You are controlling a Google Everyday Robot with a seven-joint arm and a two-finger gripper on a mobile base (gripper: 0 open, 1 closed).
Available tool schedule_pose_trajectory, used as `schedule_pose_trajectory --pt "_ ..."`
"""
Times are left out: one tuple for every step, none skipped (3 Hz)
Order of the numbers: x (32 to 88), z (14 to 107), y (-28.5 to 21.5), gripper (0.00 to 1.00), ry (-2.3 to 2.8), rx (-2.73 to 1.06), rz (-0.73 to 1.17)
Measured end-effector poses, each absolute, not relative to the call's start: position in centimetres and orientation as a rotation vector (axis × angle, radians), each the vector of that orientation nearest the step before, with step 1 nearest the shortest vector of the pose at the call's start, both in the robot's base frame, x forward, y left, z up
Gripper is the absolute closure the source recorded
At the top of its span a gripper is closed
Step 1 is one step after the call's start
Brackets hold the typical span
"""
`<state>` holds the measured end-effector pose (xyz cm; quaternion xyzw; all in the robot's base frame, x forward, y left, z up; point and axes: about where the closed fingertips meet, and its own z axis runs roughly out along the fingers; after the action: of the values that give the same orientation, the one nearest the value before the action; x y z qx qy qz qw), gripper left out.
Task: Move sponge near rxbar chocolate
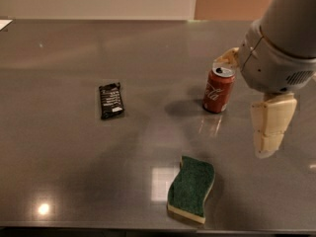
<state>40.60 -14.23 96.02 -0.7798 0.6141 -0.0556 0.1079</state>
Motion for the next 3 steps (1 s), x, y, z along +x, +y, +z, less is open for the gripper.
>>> schedule_pose_trajectory --pt "39.4 95.7 -11.5 0.0 1.619 -2.47 -0.201" --pt "37.3 92.9 -8.2 0.0 1.329 -2.74 -0.126" --pt "36.0 86.7 -7.9 0.0 1.041 -2.981 0.0"
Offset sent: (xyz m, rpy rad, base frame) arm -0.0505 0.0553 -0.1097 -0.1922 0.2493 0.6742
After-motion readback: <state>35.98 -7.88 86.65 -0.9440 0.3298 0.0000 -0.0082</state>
